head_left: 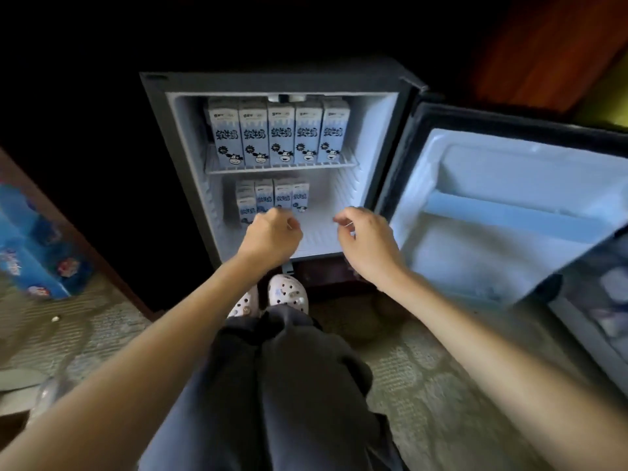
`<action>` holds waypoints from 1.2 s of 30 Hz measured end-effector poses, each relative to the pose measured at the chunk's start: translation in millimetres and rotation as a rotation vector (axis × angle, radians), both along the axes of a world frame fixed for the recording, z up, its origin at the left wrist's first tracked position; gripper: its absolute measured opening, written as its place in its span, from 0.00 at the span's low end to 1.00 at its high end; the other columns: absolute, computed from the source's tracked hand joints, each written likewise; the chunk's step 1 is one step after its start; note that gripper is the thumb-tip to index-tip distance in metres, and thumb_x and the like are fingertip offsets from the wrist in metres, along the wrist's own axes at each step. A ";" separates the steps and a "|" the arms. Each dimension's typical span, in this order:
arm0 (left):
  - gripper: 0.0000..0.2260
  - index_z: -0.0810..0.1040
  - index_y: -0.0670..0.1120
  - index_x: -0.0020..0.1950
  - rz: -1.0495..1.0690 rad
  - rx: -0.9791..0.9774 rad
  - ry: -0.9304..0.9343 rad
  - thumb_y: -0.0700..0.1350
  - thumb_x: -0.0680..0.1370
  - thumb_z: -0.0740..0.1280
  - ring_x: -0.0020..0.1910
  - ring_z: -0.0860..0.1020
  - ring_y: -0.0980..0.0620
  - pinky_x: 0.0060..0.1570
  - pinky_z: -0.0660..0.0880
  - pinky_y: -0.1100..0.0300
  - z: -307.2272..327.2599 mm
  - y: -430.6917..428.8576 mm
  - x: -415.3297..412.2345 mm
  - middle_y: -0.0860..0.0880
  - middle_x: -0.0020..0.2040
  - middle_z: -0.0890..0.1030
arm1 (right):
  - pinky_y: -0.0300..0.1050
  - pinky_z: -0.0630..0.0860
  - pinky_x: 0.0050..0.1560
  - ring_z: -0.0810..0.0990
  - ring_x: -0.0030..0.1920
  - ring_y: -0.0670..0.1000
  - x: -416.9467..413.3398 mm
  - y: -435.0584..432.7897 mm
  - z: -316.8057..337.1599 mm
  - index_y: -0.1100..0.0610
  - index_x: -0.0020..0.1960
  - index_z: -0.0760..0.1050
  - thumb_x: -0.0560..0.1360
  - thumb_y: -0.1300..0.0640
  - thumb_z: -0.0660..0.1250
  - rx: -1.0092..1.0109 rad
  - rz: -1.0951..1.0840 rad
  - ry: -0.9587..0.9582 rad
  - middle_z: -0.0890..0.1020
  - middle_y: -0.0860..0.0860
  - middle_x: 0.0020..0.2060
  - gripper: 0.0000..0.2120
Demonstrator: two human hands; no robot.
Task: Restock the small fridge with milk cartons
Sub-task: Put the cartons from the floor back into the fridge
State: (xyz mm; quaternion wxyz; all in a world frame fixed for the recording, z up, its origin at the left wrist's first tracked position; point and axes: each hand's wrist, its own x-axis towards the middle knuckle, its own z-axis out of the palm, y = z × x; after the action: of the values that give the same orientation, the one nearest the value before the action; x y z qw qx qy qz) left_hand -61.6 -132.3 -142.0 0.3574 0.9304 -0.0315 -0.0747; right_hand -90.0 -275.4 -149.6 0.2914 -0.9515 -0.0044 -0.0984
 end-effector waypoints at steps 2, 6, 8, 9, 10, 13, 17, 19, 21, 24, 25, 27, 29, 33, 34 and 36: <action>0.12 0.80 0.42 0.55 -0.074 0.032 -0.048 0.40 0.77 0.59 0.56 0.77 0.40 0.56 0.73 0.55 10.5 -16.7 -32.7 0.41 0.55 0.81 | 0.45 0.75 0.54 0.78 0.56 0.54 -40.4 -16.3 9.8 0.60 0.59 0.76 0.78 0.62 0.58 0.021 -0.043 -0.018 0.80 0.55 0.57 0.13; 0.12 0.80 0.41 0.55 -0.203 0.020 -0.146 0.40 0.77 0.60 0.55 0.77 0.41 0.54 0.73 0.55 18.6 -58.2 -92.9 0.41 0.55 0.82 | 0.37 0.68 0.46 0.78 0.53 0.54 -122.5 -49.2 10.0 0.60 0.58 0.76 0.78 0.61 0.59 -0.047 -0.076 0.010 0.80 0.54 0.55 0.12; 0.11 0.80 0.40 0.54 -0.255 -0.005 -0.190 0.39 0.77 0.60 0.53 0.78 0.41 0.50 0.73 0.56 15.8 -80.3 -119.7 0.40 0.52 0.82 | 0.43 0.72 0.51 0.78 0.54 0.55 -160.3 -69.4 3.3 0.60 0.59 0.75 0.78 0.60 0.59 -0.113 -0.097 0.064 0.79 0.54 0.55 0.12; 0.11 0.80 0.39 0.53 -0.286 -0.020 -0.189 0.39 0.77 0.60 0.52 0.78 0.40 0.51 0.74 0.55 12.7 -91.9 -132.6 0.40 0.51 0.82 | 0.45 0.73 0.53 0.78 0.55 0.56 -178.5 -79.5 -0.4 0.60 0.59 0.75 0.78 0.60 0.59 -0.130 -0.126 0.092 0.78 0.54 0.57 0.12; 0.11 0.80 0.39 0.53 -0.322 -0.028 -0.175 0.39 0.76 0.60 0.53 0.78 0.39 0.52 0.75 0.53 8.1 -104.1 -146.0 0.39 0.51 0.82 | 0.48 0.74 0.55 0.78 0.56 0.56 -196.3 -89.8 -5.2 0.59 0.60 0.75 0.78 0.60 0.59 -0.136 -0.157 0.120 0.78 0.54 0.57 0.13; 0.11 0.80 0.39 0.53 -0.418 -0.010 -0.098 0.40 0.77 0.60 0.56 0.77 0.39 0.56 0.73 0.52 -9.7 -140.1 -185.2 0.39 0.53 0.82 | 0.51 0.74 0.54 0.78 0.55 0.57 -245.2 -114.0 -23.4 0.61 0.57 0.76 0.76 0.61 0.60 -0.123 -0.246 0.164 0.79 0.56 0.54 0.12; 0.12 0.79 0.41 0.55 -0.547 0.046 0.000 0.42 0.77 0.60 0.57 0.77 0.40 0.56 0.74 0.53 -40.3 -184.7 -238.5 0.40 0.55 0.81 | 0.46 0.72 0.50 0.79 0.52 0.58 -306.3 -136.2 -60.0 0.64 0.56 0.77 0.76 0.63 0.61 -0.027 -0.388 0.201 0.81 0.59 0.52 0.12; 0.13 0.79 0.41 0.57 -0.602 0.081 0.061 0.42 0.77 0.60 0.57 0.77 0.41 0.55 0.73 0.54 -57.5 -204.0 -260.7 0.40 0.57 0.80 | 0.40 0.67 0.43 0.79 0.51 0.57 -336.8 -144.5 -84.2 0.66 0.55 0.76 0.77 0.64 0.59 0.055 -0.458 0.293 0.81 0.60 0.51 0.11; 0.13 0.78 0.40 0.59 -0.649 0.097 0.117 0.41 0.78 0.60 0.57 0.77 0.42 0.54 0.73 0.56 -73.1 -221.1 -279.7 0.40 0.58 0.79 | 0.41 0.64 0.39 0.79 0.50 0.58 -365.7 -151.6 -110.2 0.66 0.53 0.77 0.77 0.60 0.57 0.125 -0.538 0.376 0.81 0.60 0.49 0.14; 0.13 0.77 0.38 0.59 -0.748 0.138 0.169 0.40 0.78 0.61 0.58 0.77 0.43 0.54 0.73 0.57 -96.9 -240.5 -305.9 0.40 0.58 0.79 | 0.45 0.69 0.45 0.79 0.53 0.60 -406.7 -164.7 -153.1 0.66 0.55 0.76 0.78 0.60 0.57 0.237 -0.655 0.514 0.80 0.62 0.51 0.14; 0.12 0.77 0.37 0.58 -0.790 0.159 0.193 0.40 0.78 0.60 0.57 0.77 0.43 0.52 0.73 0.57 -104.7 -244.7 -315.0 0.39 0.57 0.79 | 0.45 0.71 0.48 0.78 0.55 0.60 -420.2 -168.7 -166.6 0.66 0.58 0.76 0.77 0.62 0.58 0.269 -0.702 0.569 0.80 0.62 0.53 0.13; 0.11 0.78 0.35 0.54 -0.873 0.218 0.234 0.39 0.78 0.59 0.54 0.77 0.42 0.48 0.72 0.57 -118.1 -250.1 -332.7 0.38 0.54 0.80 | 0.47 0.73 0.51 0.78 0.57 0.61 -445.2 -175.0 -192.0 0.65 0.59 0.74 0.77 0.63 0.59 0.308 -0.794 0.640 0.79 0.63 0.54 0.13; 0.10 0.78 0.35 0.51 -0.942 0.277 0.276 0.38 0.78 0.59 0.50 0.78 0.42 0.45 0.73 0.57 -128.2 -254.3 -344.4 0.37 0.52 0.80 | 0.48 0.72 0.53 0.77 0.58 0.61 -464.6 -180.6 -216.6 0.66 0.59 0.72 0.76 0.63 0.59 0.275 -0.882 0.688 0.77 0.63 0.56 0.13; 0.11 0.78 0.38 0.56 -1.063 0.338 0.286 0.39 0.78 0.60 0.55 0.77 0.43 0.55 0.74 0.56 -133.6 -267.2 -351.1 0.41 0.58 0.79 | 0.51 0.58 0.72 0.59 0.73 0.60 -485.8 -193.5 -254.6 0.64 0.73 0.56 0.78 0.58 0.57 0.112 -0.972 0.793 0.60 0.62 0.72 0.25; 0.12 0.78 0.39 0.57 -1.087 0.365 0.262 0.39 0.78 0.59 0.57 0.77 0.43 0.57 0.73 0.56 -134.2 -270.8 -350.7 0.41 0.59 0.78 | 0.53 0.55 0.74 0.55 0.74 0.61 -488.3 -198.1 -264.4 0.62 0.74 0.53 0.78 0.58 0.57 0.100 -0.974 0.819 0.57 0.61 0.74 0.27; 0.12 0.77 0.38 0.57 -1.100 0.394 0.256 0.38 0.78 0.59 0.57 0.77 0.42 0.59 0.74 0.53 -133.8 -276.8 -351.0 0.40 0.58 0.79 | 0.56 0.54 0.74 0.52 0.75 0.61 -491.0 -206.8 -282.7 0.58 0.75 0.52 0.77 0.60 0.58 0.142 -0.995 0.848 0.55 0.60 0.75 0.29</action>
State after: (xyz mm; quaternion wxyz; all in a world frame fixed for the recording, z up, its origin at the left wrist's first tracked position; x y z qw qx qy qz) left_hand -412.5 -409.1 -275.8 0.0878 0.8100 -0.4508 -0.3646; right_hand -581.1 -482.2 -432.3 0.2499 -0.7746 0.5579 0.1620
